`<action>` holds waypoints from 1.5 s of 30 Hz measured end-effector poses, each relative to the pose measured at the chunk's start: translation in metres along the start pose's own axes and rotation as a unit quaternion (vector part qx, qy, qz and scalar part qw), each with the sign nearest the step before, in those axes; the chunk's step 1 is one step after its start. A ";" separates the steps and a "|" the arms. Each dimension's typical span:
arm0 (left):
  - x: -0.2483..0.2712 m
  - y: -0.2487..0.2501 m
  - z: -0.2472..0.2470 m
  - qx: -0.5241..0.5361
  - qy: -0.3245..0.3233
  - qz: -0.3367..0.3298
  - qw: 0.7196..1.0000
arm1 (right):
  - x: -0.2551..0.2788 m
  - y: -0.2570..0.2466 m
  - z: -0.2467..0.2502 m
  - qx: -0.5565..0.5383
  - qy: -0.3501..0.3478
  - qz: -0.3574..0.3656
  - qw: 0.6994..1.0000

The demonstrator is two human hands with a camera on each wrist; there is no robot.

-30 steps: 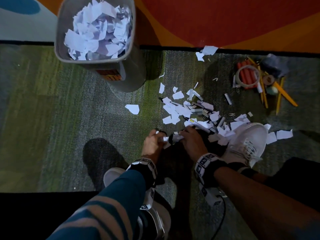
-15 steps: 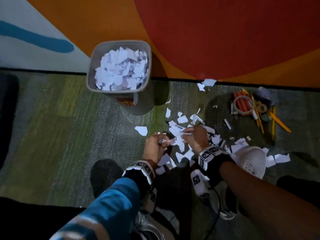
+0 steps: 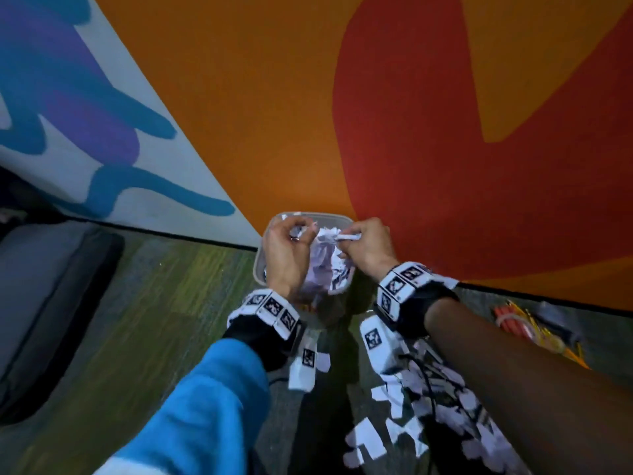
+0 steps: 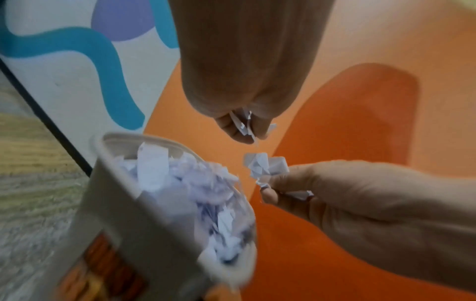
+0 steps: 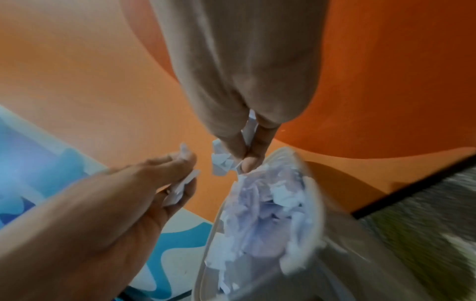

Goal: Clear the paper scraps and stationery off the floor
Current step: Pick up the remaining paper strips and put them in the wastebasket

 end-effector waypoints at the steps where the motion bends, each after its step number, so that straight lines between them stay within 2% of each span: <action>1: -0.014 -0.002 0.000 -0.022 0.004 -0.001 1.000 | -0.009 -0.007 -0.007 0.003 -0.006 -0.001 1.000; 3: -0.035 -0.005 0.003 -0.067 -0.034 0.021 0.997 | -0.022 -0.019 -0.017 0.022 -0.034 0.004 0.999; 6: -0.047 -0.010 0.007 -0.139 -0.161 0.073 0.974 | -0.030 -0.027 -0.022 0.080 -0.126 0.008 0.989; 9: -0.047 -0.016 0.015 -0.154 -0.224 0.074 0.959 | -0.030 -0.024 -0.013 0.119 -0.177 -0.012 0.977; 16: -0.039 -0.011 0.036 -0.120 -0.231 0.095 0.961 | -0.017 -0.035 0.027 0.167 -0.182 0.028 0.969; 23: -0.014 0.027 0.055 -0.119 -0.161 -0.001 0.980 | 0.025 -0.073 0.061 0.242 -0.237 0.106 0.935; 26: 0.016 0.043 0.057 -0.095 -0.204 -0.047 0.973 | 0.051 -0.083 0.077 0.281 -0.264 0.130 0.913; 31: 0.074 0.041 0.044 -0.046 -0.320 0.003 0.946 | 0.090 -0.079 0.097 0.358 -0.292 0.125 0.878; 35: 0.116 0.007 0.025 -0.080 -0.396 0.046 0.914 | 0.118 -0.017 0.072 0.390 -0.359 0.073 0.845; 38: 0.151 -0.043 0.003 -0.135 -0.436 0.095 0.885 | 0.149 0.067 0.042 0.333 -0.409 -0.027 0.849; 40: 0.175 -0.084 -0.015 -0.180 -0.466 0.121 0.857 | 0.171 0.125 0.023 0.296 -0.406 -0.078 0.861; 43: 0.203 -0.138 -0.031 -0.237 -0.502 0.130 0.822 | 0.195 0.193 0.008 0.291 -0.379 -0.116 0.871; 45: 0.219 -0.171 -0.048 -0.308 -0.545 0.078 0.776 | 0.207 0.232 0.005 0.277 -0.356 -0.141 0.882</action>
Point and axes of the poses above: each hand's wrist, its own x-axis away from the middle knuckle, its own z-axis out of the back of the hand, y = z × x, the point moved 1 cm from there along -x, towards the middle knuckle, and after that the axes turned 4 degrees about z, right-handed, at the moved point
